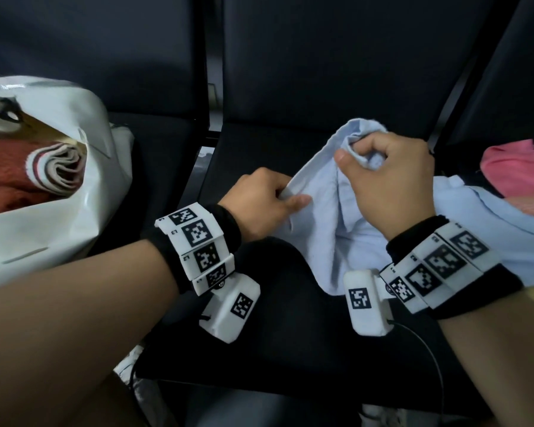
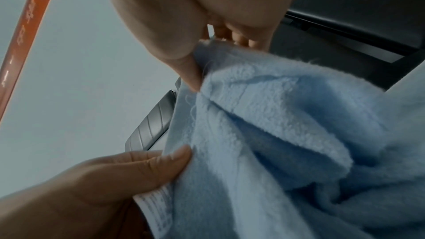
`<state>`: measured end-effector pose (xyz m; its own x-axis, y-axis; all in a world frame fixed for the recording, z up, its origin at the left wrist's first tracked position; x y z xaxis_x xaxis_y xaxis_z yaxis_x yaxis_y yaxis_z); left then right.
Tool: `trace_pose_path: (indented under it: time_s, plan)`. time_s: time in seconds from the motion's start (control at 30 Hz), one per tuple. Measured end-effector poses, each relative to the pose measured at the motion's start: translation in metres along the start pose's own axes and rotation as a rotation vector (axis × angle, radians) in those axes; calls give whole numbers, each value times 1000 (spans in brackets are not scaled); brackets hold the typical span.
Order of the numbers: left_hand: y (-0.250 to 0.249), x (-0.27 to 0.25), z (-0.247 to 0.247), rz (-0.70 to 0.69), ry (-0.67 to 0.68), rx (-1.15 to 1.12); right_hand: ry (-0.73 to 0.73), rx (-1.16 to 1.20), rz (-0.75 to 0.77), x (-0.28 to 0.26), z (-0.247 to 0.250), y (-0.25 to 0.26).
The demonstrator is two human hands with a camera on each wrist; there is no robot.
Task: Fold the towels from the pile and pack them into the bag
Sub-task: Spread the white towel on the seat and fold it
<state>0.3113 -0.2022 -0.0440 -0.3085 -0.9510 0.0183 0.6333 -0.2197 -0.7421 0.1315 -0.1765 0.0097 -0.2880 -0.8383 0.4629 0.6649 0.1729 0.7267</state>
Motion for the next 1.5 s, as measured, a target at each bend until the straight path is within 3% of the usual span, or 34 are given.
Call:
trace_pose_path:
  time_s: [0.23,0.43,0.7,0.97,1.13,1.33,1.5]
  plan:
    - [-4,-1,1,-55,-67,-141,-45,-62,-46,2,5,-3]
    - [-7,-3,-6,-59,-2,-173,-83,-41,-62,5,8,-8]
    - [0,0,-6,119,-15,-450,-86,-63,-83,6,9,-9]
    - [-5,0,-3,71,-101,-322,-29,-82,-79,5,6,-10]
    - [-11,1,-5,61,-142,-287,99,-148,-67,2,-1,-13]
    - [-18,-6,-7,59,-3,-311,150,-243,-31,0,-3,-11]
    - [-13,-7,-6,100,-30,-333,186,-234,-29,-2,-4,-9]
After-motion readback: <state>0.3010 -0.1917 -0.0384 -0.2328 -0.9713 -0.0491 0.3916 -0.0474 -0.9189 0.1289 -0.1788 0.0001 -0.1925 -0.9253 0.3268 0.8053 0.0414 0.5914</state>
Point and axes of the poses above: each hand's wrist, its own x-axis towards the middle knuckle, its own z-axis out of the back of the hand, y = z × x, the point moved 4 cm from there along x, towards the middle knuckle, and after that the axes turned 5 degrees about -y, right-handed, at the moved point
